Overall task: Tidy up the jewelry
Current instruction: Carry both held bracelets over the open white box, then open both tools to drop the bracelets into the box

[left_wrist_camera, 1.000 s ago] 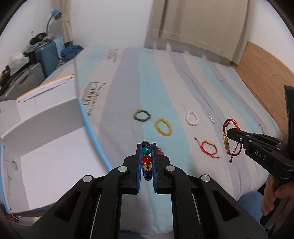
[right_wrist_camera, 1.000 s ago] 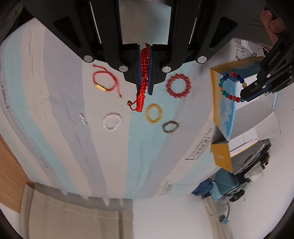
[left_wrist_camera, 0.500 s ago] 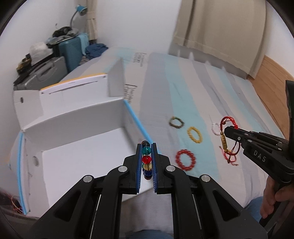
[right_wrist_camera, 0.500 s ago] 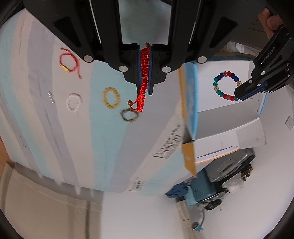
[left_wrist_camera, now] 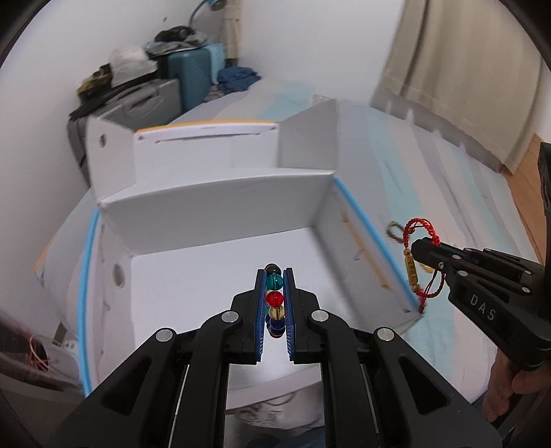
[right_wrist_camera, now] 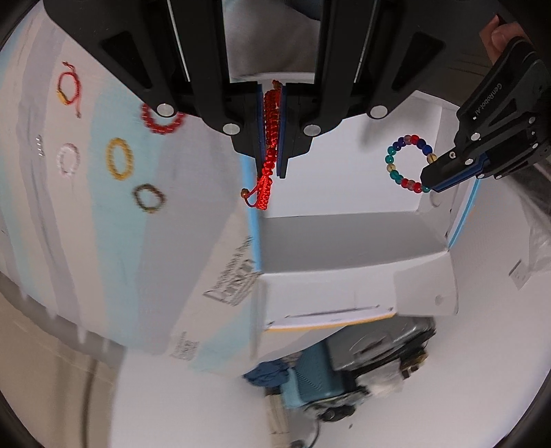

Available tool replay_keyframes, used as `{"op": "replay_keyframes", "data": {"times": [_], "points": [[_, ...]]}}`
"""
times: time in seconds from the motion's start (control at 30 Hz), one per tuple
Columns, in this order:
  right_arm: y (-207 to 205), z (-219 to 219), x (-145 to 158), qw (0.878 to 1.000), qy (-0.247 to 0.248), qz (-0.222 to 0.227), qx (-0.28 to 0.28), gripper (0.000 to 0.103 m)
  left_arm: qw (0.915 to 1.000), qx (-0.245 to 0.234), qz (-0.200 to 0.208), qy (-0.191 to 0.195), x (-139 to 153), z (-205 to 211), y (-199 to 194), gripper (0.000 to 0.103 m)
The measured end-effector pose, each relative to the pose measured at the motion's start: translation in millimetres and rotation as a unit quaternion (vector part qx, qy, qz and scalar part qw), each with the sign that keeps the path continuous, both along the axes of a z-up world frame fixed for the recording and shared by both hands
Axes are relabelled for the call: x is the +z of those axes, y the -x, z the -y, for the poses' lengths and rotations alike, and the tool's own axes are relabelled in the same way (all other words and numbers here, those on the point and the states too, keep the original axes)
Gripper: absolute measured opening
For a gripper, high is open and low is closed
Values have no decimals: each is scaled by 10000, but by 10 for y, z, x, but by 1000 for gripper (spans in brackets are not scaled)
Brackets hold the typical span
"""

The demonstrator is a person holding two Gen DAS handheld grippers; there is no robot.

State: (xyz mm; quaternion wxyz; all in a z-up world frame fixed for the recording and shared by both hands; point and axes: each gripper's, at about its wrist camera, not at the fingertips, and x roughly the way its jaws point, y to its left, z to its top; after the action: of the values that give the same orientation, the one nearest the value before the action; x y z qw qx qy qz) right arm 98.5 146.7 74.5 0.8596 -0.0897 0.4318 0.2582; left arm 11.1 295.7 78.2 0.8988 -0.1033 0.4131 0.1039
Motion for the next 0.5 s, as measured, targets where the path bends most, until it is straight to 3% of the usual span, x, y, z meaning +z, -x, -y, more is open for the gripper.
{"op": "replay_keyframes", "data": {"times": [0.5], "points": [[-27, -700, -610, 9974, 301, -514, 400, 5, 9975, 479, -497, 153, -547, -605, 123, 9]]}}
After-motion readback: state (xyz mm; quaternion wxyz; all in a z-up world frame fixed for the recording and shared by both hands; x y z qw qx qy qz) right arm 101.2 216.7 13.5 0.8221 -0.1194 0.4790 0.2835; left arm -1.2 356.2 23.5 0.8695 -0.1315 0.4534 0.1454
